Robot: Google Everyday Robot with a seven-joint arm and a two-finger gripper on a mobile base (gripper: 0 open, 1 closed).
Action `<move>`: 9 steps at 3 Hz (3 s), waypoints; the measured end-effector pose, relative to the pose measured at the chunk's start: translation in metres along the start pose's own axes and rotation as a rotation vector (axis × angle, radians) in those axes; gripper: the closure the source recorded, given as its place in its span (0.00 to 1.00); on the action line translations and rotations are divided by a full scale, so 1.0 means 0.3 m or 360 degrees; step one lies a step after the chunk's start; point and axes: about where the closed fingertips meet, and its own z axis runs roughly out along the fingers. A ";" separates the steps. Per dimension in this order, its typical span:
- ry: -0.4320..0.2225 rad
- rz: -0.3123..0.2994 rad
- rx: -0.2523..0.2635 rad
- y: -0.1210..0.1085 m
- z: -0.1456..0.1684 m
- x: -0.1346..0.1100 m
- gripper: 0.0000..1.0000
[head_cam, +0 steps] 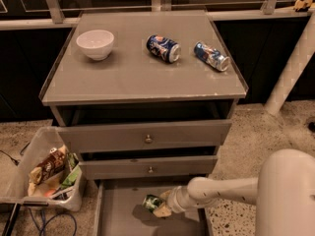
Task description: Place green can into bottom drawer
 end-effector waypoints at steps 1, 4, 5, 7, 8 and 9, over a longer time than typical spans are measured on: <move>-0.0101 0.0016 0.0027 -0.013 0.084 0.091 1.00; -0.0228 0.0147 0.0016 -0.073 0.258 0.319 1.00; -0.0219 0.0153 -0.0010 -0.056 0.311 0.332 1.00; -0.0220 0.0153 -0.0011 -0.056 0.312 0.332 0.58; -0.0220 0.0153 -0.0011 -0.056 0.313 0.332 0.36; -0.0220 0.0153 -0.0011 -0.056 0.313 0.332 0.13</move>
Offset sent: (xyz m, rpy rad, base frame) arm -0.0104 -0.0391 -0.1168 0.1750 -0.0454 -0.1314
